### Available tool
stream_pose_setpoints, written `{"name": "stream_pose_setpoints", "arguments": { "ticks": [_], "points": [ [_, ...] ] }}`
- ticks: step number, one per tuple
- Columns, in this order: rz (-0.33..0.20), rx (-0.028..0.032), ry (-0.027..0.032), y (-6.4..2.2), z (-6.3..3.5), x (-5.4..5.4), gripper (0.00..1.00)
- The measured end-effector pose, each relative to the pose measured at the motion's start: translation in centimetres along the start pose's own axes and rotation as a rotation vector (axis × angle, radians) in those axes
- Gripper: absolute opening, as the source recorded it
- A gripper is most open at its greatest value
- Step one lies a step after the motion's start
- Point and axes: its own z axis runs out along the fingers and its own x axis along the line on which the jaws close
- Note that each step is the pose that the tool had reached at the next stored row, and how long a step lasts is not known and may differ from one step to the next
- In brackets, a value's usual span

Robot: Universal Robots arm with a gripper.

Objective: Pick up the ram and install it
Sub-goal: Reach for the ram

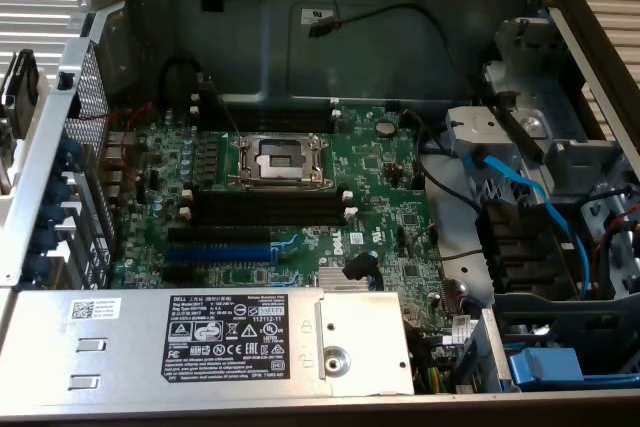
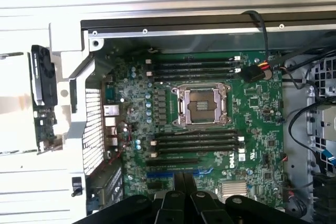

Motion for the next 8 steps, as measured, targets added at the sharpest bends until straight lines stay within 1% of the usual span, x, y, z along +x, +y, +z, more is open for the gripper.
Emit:
{"name": "stream_pose_setpoints", "arguments": {
  "ticks": [1, 2, 3, 5, 8],
  "points": [
    [0.000, 0.0021, -0.0003, 0.00, -0.02, 0.3, 0.10],
    [0.000, 0.0054, -0.0005, 0.00, -0.03, 0.6, 0.10],
    [0.000, 0.0068, -0.0005, 0.02, -0.04, 1.0, 0.10],
    [0.000, 0.0074, -0.0006, 0.09, -0.06, 1.6, 0.10],
    [-0.001, 0.0077, -0.0007, 0.47, -0.09, 2.5, 0.10]
  ]
}}
